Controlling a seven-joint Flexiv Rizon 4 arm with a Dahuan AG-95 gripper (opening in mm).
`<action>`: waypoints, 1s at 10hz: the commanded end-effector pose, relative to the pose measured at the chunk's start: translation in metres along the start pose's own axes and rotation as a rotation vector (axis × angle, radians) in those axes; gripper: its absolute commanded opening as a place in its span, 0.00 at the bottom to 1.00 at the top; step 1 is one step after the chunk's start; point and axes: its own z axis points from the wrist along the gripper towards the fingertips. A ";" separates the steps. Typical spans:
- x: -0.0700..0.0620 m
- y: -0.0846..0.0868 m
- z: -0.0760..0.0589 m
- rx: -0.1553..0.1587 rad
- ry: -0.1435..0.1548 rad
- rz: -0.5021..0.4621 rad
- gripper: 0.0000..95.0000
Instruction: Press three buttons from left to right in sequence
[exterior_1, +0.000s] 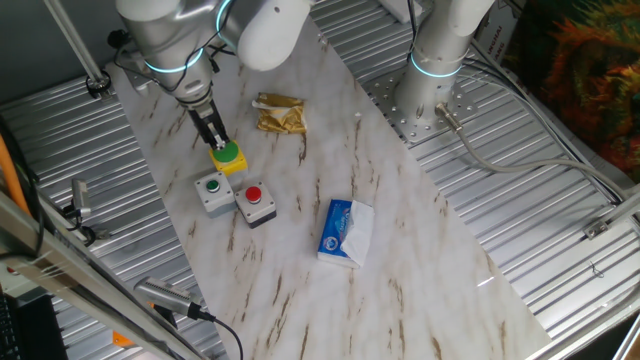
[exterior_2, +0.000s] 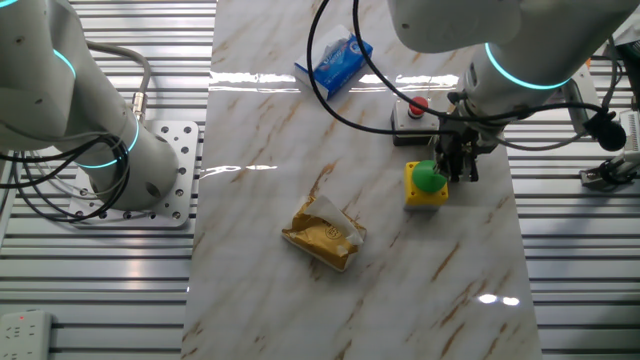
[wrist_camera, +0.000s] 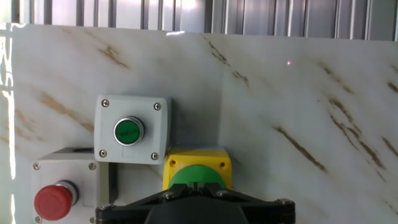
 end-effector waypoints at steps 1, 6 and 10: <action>0.001 0.000 0.000 0.000 -0.002 0.002 0.00; 0.004 -0.001 0.002 0.003 -0.003 0.006 0.00; 0.003 -0.001 0.002 0.004 -0.001 0.005 0.00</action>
